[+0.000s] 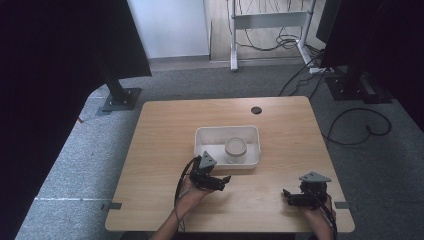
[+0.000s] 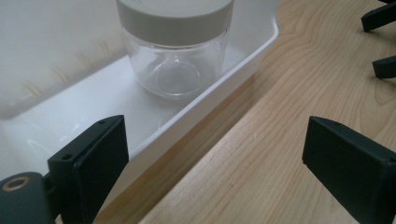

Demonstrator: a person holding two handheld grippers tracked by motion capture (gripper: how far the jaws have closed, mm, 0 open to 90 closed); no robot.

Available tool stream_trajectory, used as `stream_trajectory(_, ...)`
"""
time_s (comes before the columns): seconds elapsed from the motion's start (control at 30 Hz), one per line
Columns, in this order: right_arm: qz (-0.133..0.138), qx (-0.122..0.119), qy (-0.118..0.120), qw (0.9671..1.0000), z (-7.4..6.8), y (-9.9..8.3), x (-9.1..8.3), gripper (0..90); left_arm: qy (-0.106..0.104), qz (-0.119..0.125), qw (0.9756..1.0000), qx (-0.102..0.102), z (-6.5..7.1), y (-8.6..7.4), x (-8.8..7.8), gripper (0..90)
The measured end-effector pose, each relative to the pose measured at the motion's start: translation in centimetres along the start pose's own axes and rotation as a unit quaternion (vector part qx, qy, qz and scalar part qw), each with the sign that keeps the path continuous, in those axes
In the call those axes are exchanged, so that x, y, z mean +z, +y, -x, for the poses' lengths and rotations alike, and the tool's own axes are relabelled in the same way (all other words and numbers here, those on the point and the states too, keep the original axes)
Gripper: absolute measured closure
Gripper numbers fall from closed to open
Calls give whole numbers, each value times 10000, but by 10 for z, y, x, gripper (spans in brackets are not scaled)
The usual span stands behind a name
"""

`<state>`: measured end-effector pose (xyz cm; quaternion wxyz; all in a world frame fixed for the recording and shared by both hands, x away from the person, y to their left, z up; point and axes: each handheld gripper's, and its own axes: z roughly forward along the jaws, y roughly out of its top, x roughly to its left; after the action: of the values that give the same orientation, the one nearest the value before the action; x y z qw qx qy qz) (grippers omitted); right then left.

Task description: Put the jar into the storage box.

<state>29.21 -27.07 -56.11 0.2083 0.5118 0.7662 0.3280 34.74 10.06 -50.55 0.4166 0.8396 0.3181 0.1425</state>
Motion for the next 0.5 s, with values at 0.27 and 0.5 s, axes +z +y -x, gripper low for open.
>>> stream_trajectory(0.27, 0, 5, -6, 10000, 0, 0, 0, 9, -29, 41, 10000, 31, -1, -14, -12, 69)
stream_trajectory(0.5, 0, 5, -6, 10000, 0, 0, 0, 9, -75, 7, 9999, -84, -6, -32, -16, 69)
